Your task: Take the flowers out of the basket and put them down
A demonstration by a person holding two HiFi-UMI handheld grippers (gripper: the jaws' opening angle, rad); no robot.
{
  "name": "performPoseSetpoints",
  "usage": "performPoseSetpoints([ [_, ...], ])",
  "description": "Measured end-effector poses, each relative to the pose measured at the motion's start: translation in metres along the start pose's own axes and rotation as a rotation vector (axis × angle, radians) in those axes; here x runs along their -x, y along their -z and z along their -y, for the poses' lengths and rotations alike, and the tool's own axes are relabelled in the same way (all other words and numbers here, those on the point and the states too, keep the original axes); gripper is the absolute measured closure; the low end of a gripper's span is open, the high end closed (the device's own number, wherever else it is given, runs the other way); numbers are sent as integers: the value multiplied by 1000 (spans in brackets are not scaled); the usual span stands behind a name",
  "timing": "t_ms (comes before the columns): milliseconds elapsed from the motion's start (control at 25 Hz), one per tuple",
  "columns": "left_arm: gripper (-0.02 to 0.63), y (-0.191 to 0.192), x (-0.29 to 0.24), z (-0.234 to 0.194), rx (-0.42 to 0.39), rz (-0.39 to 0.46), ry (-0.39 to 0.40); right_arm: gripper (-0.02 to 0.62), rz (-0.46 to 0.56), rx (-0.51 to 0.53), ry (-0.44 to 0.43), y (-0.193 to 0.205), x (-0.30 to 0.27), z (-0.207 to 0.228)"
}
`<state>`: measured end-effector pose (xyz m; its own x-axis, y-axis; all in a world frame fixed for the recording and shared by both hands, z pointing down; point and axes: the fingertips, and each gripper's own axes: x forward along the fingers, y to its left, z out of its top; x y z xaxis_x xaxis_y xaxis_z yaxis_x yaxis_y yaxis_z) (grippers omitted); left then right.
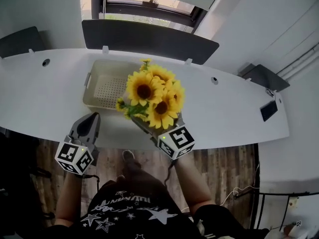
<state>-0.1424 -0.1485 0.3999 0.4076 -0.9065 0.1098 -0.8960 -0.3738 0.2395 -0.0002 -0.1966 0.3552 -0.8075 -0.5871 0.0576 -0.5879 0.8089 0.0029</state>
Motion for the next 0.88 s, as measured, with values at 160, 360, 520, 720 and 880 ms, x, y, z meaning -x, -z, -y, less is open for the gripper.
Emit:
performPoseSetpoints([
  [160,597,14,9,28,-5,-17,89,104,-11,-40,118,15,43,-6],
  [360,597,29,12,61,-4,-23,176,104,-33,-62,230,34,92,-7],
  [520,597,45,17,80,-2,-36,241,104,-53,-62,286,49,117,-13],
  [720,597,52,-2,109,-10,-54,323,106,-34,-67,377,57,149,5],
  [880,597,54,-15,134,-27,-74,351,106,-18,-86,423,64,173,25],
])
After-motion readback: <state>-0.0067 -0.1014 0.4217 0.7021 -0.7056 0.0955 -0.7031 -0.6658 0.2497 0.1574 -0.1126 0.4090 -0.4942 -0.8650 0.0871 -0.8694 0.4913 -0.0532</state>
